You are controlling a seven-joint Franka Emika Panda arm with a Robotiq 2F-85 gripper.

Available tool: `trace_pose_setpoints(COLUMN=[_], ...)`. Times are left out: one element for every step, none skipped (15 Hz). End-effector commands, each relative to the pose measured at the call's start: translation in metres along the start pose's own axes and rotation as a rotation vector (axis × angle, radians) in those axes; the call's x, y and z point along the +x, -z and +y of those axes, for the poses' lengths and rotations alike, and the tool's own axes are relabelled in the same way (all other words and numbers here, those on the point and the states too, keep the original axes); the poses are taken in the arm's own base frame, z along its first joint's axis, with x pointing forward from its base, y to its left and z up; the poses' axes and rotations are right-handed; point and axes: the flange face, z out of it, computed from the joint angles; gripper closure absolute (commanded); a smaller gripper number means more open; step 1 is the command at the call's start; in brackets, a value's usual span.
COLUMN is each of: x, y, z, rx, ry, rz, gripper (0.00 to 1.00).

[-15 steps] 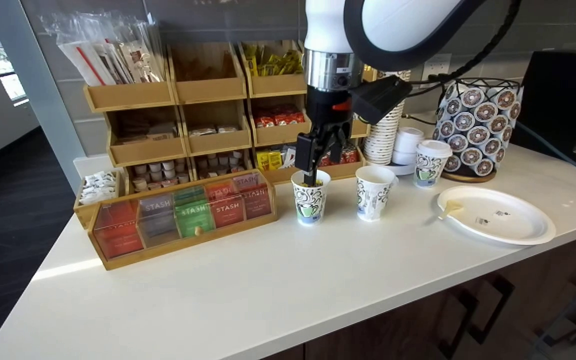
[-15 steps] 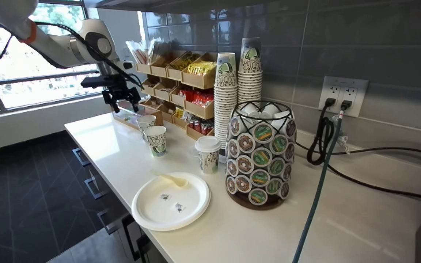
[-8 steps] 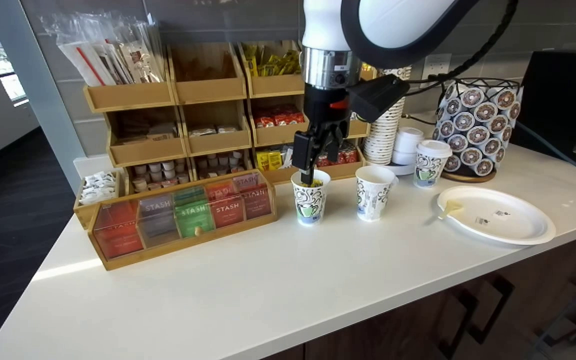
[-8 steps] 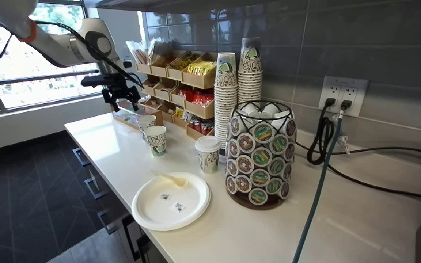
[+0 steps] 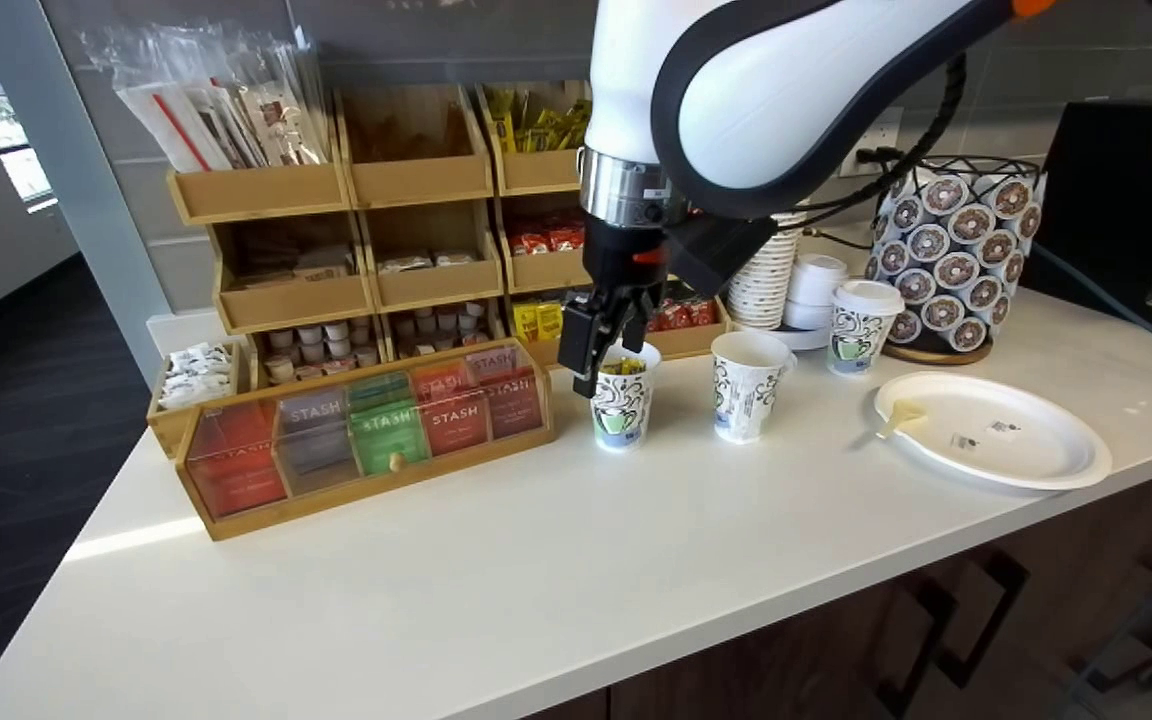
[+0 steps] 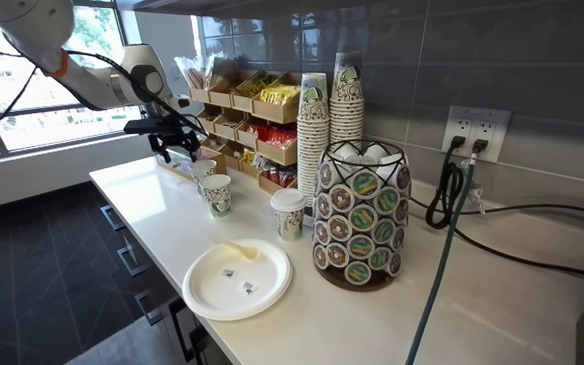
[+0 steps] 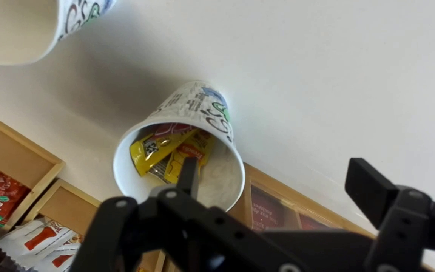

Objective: Pick up the paper cup on the left and pour the contents into the open paper cup on the right

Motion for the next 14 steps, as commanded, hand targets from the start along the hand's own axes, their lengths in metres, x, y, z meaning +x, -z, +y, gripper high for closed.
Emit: trace_pose_setpoints(x=[0.016, 0.018, 0.021, 0.023, 0.026, 0.027, 0.028, 0.029, 0.030, 0.030, 0.030, 0.030, 0.030, 0.030], y=[-0.013, -0.016, -0.017, -0.018, -0.019, -0.020, -0.021, -0.022, -0.024, -0.024, -0.025, -0.025, -0.025, -0.025], z=[-0.001, 0.000, 0.001, 0.002, 0.003, 0.004, 0.005, 0.007, 0.008, 0.010, 0.011, 0.012, 0.013, 0.014], rx=[-0.001, -0.007, -0.013, -0.015, -0.016, -0.018, -0.022, -0.033, -0.035, -0.040, -0.043, -0.047, -0.049, -0.052], ry=[0.027, 0.030, 0.033, 0.031, 0.030, 0.024, 0.022, 0.022, 0.021, 0.017, 0.012, 0.007, 0.002, -0.003], rz=[0.015, 0.014, 0.020, 0.020, 0.022, 0.018, 0.017, 0.018, 0.017, 0.015, 0.011, 0.008, 0.006, 0.001], gripper=[0.22, 0.27, 0.33, 0.49, 0.52, 0.60, 0.68, 0.72, 0.71, 0.73, 0.68, 0.69, 0.66, 0.63])
